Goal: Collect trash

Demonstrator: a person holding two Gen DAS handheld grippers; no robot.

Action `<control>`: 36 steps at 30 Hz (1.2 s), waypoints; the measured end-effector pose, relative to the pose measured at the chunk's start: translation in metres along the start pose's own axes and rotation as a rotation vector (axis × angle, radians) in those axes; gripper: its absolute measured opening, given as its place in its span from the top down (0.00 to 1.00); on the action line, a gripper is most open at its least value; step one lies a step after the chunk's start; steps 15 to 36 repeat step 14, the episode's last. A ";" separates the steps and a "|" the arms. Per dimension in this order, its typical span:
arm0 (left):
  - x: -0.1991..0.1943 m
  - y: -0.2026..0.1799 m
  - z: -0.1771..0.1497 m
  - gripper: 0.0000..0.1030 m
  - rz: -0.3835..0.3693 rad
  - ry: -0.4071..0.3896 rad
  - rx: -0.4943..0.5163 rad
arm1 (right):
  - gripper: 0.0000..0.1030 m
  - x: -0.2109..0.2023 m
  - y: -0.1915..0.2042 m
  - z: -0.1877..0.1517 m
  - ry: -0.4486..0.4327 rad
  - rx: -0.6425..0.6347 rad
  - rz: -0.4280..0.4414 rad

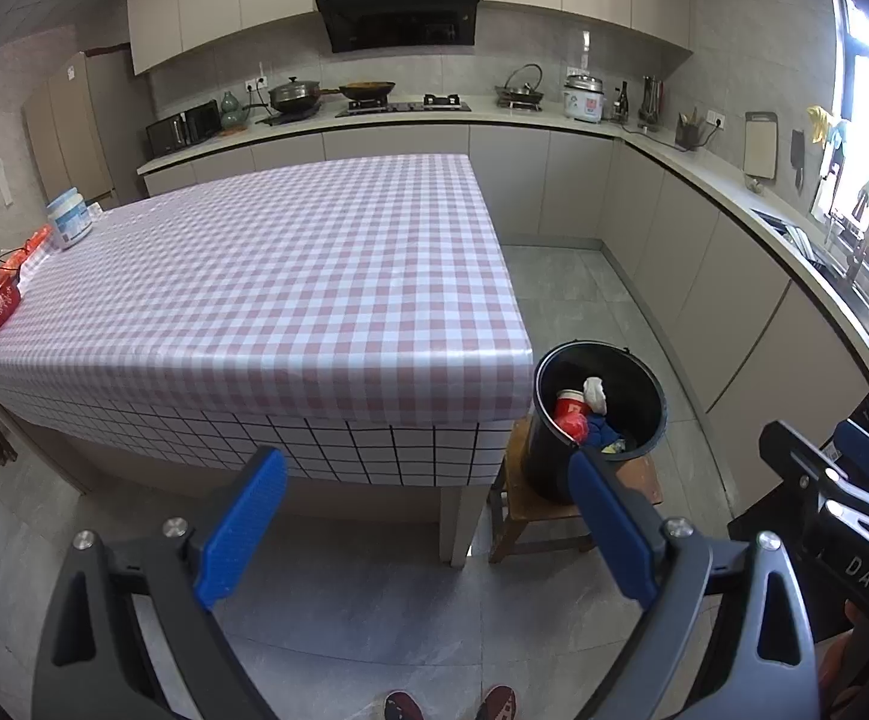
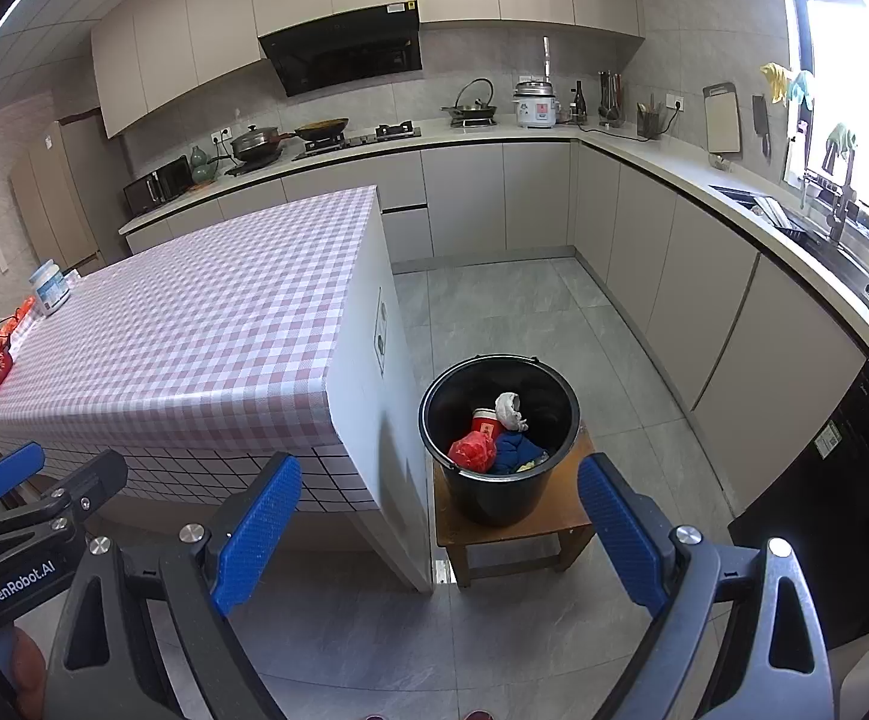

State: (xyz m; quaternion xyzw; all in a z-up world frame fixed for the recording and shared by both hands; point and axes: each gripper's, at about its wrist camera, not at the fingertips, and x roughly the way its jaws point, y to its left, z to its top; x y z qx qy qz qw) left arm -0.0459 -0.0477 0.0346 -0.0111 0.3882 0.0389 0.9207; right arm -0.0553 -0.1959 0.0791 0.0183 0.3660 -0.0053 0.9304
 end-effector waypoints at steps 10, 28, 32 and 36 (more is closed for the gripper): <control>0.006 -0.005 0.001 0.07 -0.050 -0.004 0.015 | 0.08 0.006 -0.002 0.000 0.005 0.004 -0.004; 0.005 -0.011 0.004 0.07 -0.035 -0.019 0.036 | 0.08 0.010 -0.004 0.000 0.009 0.006 -0.013; 0.005 -0.011 0.004 0.07 -0.035 -0.019 0.036 | 0.08 0.010 -0.004 0.000 0.009 0.006 -0.013; 0.005 -0.011 0.004 0.07 -0.035 -0.019 0.036 | 0.08 0.010 -0.004 0.000 0.009 0.006 -0.013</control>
